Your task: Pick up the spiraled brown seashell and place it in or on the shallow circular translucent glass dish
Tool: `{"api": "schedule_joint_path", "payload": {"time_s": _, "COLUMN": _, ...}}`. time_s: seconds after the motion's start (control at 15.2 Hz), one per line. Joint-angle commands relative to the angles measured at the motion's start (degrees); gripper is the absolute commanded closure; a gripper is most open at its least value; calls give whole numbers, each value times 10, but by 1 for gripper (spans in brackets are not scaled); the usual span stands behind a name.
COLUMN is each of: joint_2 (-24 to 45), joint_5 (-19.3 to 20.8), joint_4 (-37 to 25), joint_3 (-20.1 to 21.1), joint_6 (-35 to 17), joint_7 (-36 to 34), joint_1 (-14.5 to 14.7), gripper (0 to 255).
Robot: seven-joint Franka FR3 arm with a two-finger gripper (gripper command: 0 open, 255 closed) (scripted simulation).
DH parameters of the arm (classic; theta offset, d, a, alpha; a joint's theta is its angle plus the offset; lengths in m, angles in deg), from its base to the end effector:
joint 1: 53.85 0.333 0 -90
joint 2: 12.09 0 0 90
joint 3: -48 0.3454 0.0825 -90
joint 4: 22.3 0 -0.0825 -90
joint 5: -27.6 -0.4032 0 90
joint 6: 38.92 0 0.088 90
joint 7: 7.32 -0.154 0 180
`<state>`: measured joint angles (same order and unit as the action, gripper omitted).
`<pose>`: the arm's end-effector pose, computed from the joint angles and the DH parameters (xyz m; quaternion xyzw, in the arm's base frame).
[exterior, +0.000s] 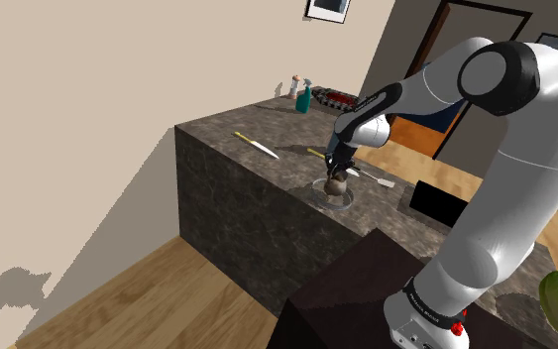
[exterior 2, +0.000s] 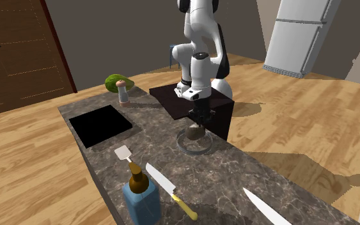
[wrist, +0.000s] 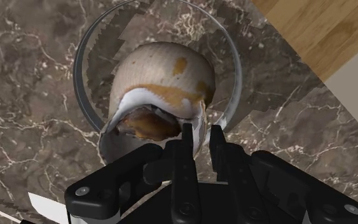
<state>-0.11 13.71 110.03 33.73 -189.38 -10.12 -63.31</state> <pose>0.5111 -0.2272 0.2344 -0.9438 0.3228 -0.0652 0.0289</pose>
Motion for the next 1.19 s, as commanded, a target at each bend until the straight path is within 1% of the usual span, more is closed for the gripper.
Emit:
{"api": "schedule_joint_path", "payload": {"time_s": 0.0, "joint_2": 0, "joint_5": 0, "joint_4": 0, "joint_3": 0, "joint_6": 0, "joint_7": 0, "joint_1": 0, "gripper": 0}}
{"api": "schedule_joint_path", "payload": {"time_s": 0.33, "joint_2": 0, "joint_5": 0, "joint_4": 0, "joint_3": 0, "joint_6": 0, "joint_7": 0, "joint_1": 0, "gripper": 0}}
{"api": "schedule_joint_path", "payload": {"time_s": 0.59, "joint_2": -68, "joint_5": 45, "joint_4": 1, "joint_3": -16, "joint_6": 62, "joint_7": -32, "joint_1": 7, "gripper": 0}}
{"api": "schedule_joint_path", "payload": {"time_s": 1.12, "joint_2": -68, "joint_5": 45, "joint_4": 1, "joint_3": -16, "joint_6": 62, "joint_7": -32, "joint_1": 7, "gripper": 0}}
